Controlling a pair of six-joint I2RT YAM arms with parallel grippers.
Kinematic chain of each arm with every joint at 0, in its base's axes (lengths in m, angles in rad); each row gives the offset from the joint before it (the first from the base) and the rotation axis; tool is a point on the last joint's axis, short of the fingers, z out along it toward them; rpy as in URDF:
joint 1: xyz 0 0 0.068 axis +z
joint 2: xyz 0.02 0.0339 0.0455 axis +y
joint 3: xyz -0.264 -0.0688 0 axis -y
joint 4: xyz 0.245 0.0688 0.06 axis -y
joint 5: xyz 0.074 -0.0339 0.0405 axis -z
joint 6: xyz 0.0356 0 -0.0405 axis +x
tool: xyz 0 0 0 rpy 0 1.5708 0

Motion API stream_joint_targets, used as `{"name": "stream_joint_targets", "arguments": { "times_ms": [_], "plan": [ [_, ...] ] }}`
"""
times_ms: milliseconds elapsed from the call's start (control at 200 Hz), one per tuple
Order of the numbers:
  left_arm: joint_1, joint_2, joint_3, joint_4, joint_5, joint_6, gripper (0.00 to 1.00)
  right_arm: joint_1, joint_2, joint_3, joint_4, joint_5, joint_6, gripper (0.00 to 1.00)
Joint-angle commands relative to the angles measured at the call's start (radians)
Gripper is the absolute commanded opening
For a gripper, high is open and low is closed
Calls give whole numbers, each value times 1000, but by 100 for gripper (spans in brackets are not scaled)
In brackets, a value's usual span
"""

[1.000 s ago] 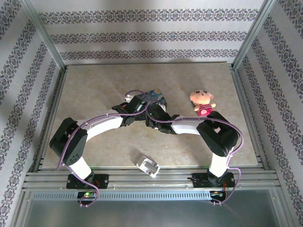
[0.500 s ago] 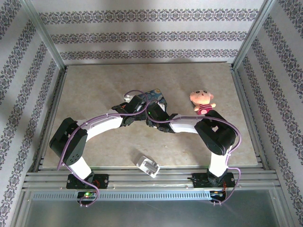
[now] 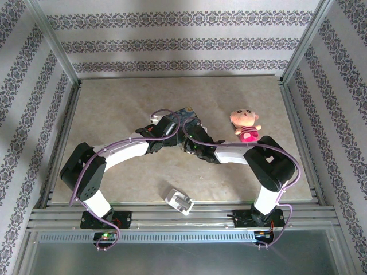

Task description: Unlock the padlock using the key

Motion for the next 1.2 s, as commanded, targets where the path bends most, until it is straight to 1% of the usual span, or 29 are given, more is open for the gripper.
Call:
{"name": "stream_joint_targets", "arguments": {
  "times_ms": [0, 80, 195, 570, 1004, 1114, 1194],
  "plan": [
    [-1, 3, -24, -28, -2, -12, 99, -25, -21, -46, 32, -38, 48, 6],
    [-1, 3, -25, -30, -2, -12, 99, -41, -24, -62, 75, -63, 70, 6],
    [-1, 2, -26, -30, -3, -10, 99, -55, -29, -71, 115, -96, 89, 0],
    [-1, -6, -39, -24, -1, -9, 99, -87, -55, -126, 248, -124, 187, 0],
    [-1, -4, -49, -15, 11, -9, 99, -123, -11, -166, 408, -159, 284, 0],
    [-2, 6, -46, -13, 15, -7, 99, -127, 1, -165, 432, -164, 292, 0],
    [-1, 13, -40, -15, 16, -6, 99, -129, 1, -156, 418, -169, 270, 0]
  ]
}}
